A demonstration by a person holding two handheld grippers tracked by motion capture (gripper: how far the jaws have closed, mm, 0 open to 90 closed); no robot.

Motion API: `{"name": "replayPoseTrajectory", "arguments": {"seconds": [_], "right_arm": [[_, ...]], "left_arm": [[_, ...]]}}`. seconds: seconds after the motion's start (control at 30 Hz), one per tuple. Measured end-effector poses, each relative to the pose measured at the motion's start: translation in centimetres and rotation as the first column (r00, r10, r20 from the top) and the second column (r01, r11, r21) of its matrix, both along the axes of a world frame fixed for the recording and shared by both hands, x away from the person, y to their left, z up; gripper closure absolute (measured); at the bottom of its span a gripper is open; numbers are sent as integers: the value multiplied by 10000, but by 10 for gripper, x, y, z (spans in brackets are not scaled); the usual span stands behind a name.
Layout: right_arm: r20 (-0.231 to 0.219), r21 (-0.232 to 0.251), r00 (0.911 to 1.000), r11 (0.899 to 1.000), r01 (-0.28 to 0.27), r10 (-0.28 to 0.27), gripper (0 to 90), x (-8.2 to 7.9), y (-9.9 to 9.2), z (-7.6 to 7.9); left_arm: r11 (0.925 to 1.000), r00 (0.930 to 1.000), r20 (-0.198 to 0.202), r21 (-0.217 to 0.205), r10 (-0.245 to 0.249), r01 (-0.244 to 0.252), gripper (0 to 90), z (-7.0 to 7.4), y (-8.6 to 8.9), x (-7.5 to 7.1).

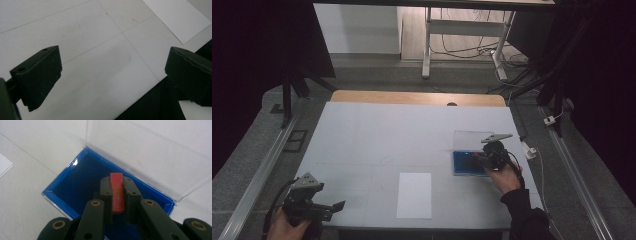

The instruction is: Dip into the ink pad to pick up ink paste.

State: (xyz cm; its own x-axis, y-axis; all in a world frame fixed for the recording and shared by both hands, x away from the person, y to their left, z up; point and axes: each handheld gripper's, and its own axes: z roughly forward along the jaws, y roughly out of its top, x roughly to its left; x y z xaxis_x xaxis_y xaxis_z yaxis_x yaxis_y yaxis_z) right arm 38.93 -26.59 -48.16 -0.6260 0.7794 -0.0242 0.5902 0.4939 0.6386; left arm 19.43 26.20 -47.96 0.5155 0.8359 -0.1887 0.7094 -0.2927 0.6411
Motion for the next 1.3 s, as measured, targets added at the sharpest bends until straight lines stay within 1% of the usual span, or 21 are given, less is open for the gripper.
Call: {"name": "replayPoseTrajectory", "arguments": {"seconds": [0.1,0.3,0.4,0.77,1.0,1.17,1.23,1.3], "right_arm": [[-59,142,10000,9999,64,-63,802,0,-2,0],[29,112,10000,9999,76,-77,801,-1,-1,1],[130,198,9999,9998,67,-69,801,-2,-1,3],[446,305,9985,9989,-344,331,800,-9,-1,12],[644,653,9972,9969,-429,387,800,-15,-2,17],[681,855,9970,9954,-428,370,800,-20,-5,22],[741,1025,9966,9938,-430,355,800,-21,-6,23],[738,1053,9966,9934,-444,367,800,-23,-7,25]], "left_arm": [[9999,10000,29,-150,-43,44,16,0,1,0],[9995,10000,50,-298,-76,77,15,0,3,0],[9994,9999,69,-315,-104,106,15,0,3,0],[9996,9999,75,-272,-121,123,15,0,2,-1],[9996,9999,74,-268,-126,128,15,0,2,-1],[9996,9999,74,-266,-128,130,15,0,2,-1],[9996,9999,77,-264,-127,129,15,0,2,-1],[9996,9999,79,-264,-125,127,15,0,2,-1]]}}
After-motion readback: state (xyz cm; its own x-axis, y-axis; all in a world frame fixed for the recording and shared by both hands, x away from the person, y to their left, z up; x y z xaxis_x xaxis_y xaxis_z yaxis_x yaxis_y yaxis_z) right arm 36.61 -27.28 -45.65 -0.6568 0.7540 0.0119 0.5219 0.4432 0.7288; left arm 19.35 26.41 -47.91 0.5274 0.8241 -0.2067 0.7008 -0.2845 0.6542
